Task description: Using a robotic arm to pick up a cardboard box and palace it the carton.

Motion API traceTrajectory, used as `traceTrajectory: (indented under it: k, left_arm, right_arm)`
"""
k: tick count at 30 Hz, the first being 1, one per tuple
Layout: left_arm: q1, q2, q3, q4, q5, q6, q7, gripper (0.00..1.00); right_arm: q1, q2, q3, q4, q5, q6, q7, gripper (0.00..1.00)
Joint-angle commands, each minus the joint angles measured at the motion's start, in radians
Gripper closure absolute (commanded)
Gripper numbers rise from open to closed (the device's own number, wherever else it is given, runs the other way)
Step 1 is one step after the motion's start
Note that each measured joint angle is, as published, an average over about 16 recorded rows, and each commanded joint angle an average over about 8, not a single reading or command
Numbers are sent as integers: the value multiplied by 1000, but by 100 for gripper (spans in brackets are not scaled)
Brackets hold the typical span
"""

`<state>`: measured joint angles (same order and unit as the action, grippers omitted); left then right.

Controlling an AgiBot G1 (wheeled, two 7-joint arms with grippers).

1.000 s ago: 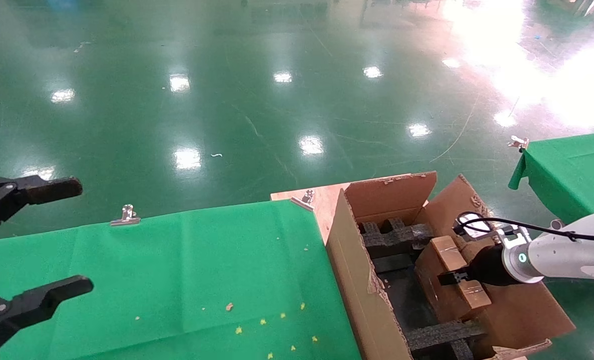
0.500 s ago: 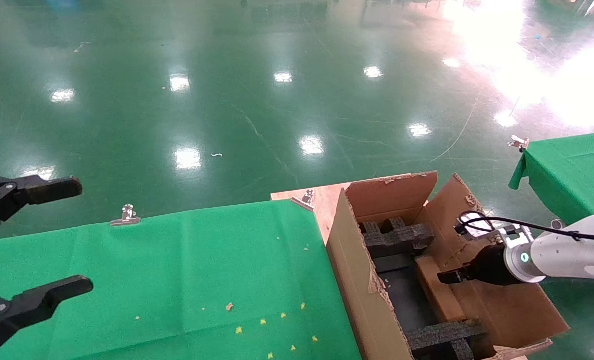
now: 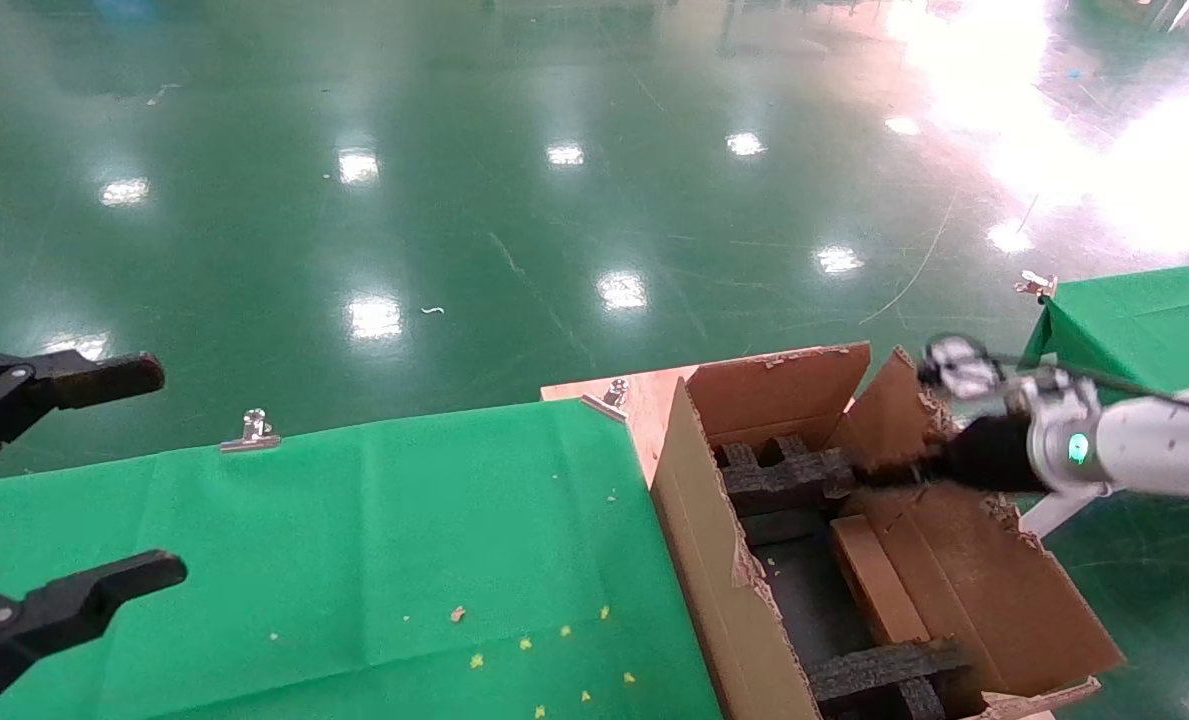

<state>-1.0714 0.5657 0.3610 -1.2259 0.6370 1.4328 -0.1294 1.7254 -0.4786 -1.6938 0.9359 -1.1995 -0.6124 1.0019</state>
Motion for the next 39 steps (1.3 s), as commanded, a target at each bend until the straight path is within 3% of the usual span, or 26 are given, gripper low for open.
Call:
traceTrajectory:
  k: [1, 8, 14, 20, 33, 39]
  left_arm:
    - [0, 0, 0, 0, 0, 0, 0, 0]
    - [0, 0, 0, 0, 0, 0, 0, 0]
    - [0, 0, 0, 0, 0, 0, 0, 0]
    - [0, 0, 0, 0, 0, 0, 0, 0]
    - [0, 0, 0, 0, 0, 0, 0, 0]
    - [0, 0, 0, 0, 0, 0, 0, 0]
  right_arm:
    - [33, 28, 12, 65, -5, 11, 4, 0]
    - [60, 110, 82, 310, 82, 58, -57, 0]
    - [55, 119, 137, 409, 189, 34, -152, 0]
    - [52, 115, 166, 439, 244, 4, -203, 0]
    - [46, 111, 163, 417, 226, 7, -184, 0]
    - [5, 97, 236, 413, 239, -44, -220, 0]
